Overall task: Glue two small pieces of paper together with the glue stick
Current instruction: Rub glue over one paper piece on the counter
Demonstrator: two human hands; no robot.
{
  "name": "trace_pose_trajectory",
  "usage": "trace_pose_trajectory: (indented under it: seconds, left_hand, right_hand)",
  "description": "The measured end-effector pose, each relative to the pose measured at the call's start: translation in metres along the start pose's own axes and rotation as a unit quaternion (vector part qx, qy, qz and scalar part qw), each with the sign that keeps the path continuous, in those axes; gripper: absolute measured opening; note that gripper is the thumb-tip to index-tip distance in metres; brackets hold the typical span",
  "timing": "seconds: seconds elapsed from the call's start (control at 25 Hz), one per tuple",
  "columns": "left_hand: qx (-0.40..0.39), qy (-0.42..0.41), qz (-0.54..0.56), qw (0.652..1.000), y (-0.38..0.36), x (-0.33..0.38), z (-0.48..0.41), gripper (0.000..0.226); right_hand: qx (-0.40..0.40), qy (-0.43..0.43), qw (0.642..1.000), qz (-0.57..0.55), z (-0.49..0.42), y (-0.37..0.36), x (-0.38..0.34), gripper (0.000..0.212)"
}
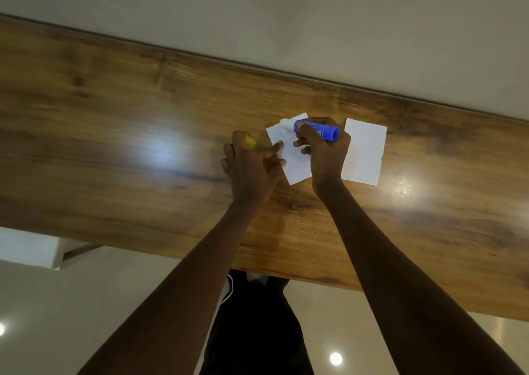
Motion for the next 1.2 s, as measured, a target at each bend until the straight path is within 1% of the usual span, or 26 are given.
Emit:
trace_pose_trajectory:
  seconds: [0.24,0.36,0.44,0.56,0.76,0.92,1.04,1.2]
  left_hand:
    - [-0.021,0.008,0.000,1.000,-0.001,-0.004,0.001,0.035]
    - [-0.017,0.011,-0.005,1.000,0.000,-0.003,0.001,0.035]
    - [-0.014,0.014,0.000,1.000,0.000,-0.002,0.002,0.035]
    - [-0.011,0.019,0.007,1.000,0.000,-0.002,0.002,0.034]
    - [-0.013,0.028,0.007,1.000,0.000,-0.003,0.000,0.033]
    - [-0.009,0.031,0.005,0.999,-0.001,-0.004,0.000,0.033]
    - [-0.013,0.036,-0.004,0.999,-0.001,-0.004,0.001,0.033]
    - [-0.009,0.031,-0.006,0.999,0.000,-0.003,0.002,0.030]
  right_hand:
    - [0.009,0.025,0.998,0.054,0.003,-0.001,0.001,0.021]
    - [0.014,0.042,0.994,0.099,0.002,-0.004,-0.001,0.030]
    - [0.004,0.055,0.991,0.122,0.001,-0.007,-0.002,0.030]
    - [-0.016,0.074,0.988,0.137,0.001,-0.010,-0.003,0.025]
    - [-0.016,0.089,0.984,0.151,-0.001,-0.012,-0.002,0.025]
    - [-0.029,0.150,0.974,0.164,0.002,-0.015,-0.005,0.024]
    - [-0.060,0.198,0.959,0.193,0.006,-0.018,-0.010,0.022]
    - [-0.076,0.211,0.948,0.225,0.006,-0.018,-0.012,0.023]
Point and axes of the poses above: each hand's wrist, its own z-axis away from the middle knuckle, its own y-axis out of the back of the hand, x = y × z, the point moved 3 cm from there along -z, towards the middle knuckle, and after that the axes turned 1 degree about -z, right-handed, at the moved point
